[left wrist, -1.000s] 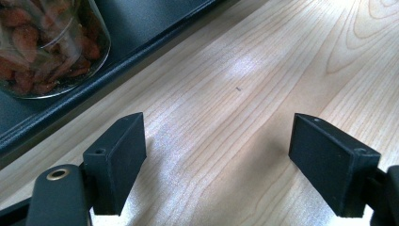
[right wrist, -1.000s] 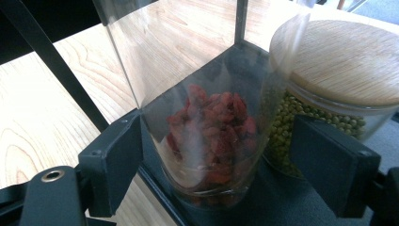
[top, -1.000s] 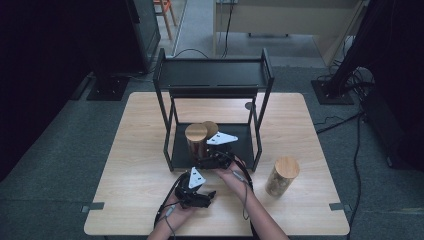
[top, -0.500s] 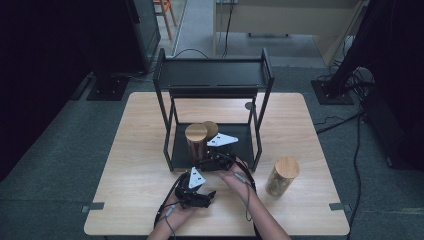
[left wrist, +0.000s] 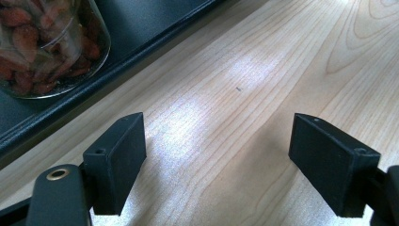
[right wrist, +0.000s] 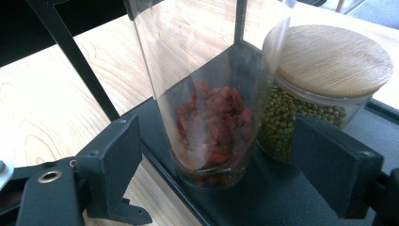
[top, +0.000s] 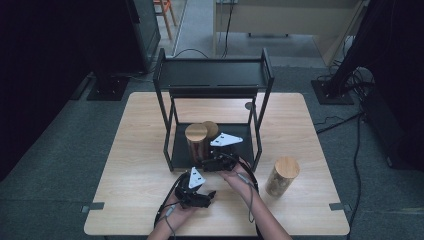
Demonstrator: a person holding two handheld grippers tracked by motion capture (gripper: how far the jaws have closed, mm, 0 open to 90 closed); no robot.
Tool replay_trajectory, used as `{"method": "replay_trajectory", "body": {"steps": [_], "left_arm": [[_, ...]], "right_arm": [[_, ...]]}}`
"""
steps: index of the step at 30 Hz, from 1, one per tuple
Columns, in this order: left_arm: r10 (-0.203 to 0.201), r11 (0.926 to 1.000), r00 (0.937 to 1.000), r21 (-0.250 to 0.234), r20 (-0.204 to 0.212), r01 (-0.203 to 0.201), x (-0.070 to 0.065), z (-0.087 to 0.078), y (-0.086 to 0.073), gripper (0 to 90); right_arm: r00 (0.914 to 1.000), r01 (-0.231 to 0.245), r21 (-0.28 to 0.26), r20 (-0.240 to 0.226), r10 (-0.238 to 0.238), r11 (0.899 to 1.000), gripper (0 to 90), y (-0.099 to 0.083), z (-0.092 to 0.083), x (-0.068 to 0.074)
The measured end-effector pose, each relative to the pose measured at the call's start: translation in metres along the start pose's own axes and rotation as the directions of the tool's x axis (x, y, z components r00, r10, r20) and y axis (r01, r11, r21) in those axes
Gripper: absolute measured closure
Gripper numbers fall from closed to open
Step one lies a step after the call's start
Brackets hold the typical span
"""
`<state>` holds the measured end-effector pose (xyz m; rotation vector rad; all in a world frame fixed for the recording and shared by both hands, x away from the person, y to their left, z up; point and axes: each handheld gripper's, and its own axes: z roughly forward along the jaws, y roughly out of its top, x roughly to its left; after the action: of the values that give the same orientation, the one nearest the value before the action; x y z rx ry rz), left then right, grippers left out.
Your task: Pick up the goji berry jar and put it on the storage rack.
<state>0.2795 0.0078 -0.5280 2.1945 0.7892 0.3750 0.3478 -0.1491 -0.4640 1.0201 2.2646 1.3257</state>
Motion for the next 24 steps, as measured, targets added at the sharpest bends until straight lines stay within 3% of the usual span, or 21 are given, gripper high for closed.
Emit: {"method": "replay_trajectory", "body": {"steps": [6,9,15,19,24], "left_arm": [[-0.001,1.0000,1.0000,0.000,0.000,0.001,0.000,0.000,0.000,19.8],[-0.001,1.0000,1.0000,0.000,0.000,0.001,0.000,0.000,0.000,19.8],[-0.001,1.0000,1.0000,0.000,0.001,0.001,0.000,0.000,0.000,19.8],[-0.001,1.0000,1.0000,0.000,0.001,0.001,0.000,0.000,0.000,19.8],[-0.002,1.0000,1.0000,-0.001,0.001,0.002,0.000,0.000,0.000,19.8]], "right_arm": [[1.0000,0.004,0.011,-0.001,-0.004,1.000,17.3,-0.002,-0.003,-0.001],[0.9998,-0.018,0.013,-0.008,0.018,1.000,17.3,-0.003,-0.005,-0.001],[1.0000,-0.003,0.022,0.004,0.003,1.000,17.3,-0.007,-0.008,-0.002],[0.9997,-0.024,0.020,0.000,0.024,1.000,17.3,-0.009,-0.010,-0.002],[1.0000,-0.007,0.023,0.001,0.007,1.000,17.3,-0.012,-0.012,-0.001]]}}
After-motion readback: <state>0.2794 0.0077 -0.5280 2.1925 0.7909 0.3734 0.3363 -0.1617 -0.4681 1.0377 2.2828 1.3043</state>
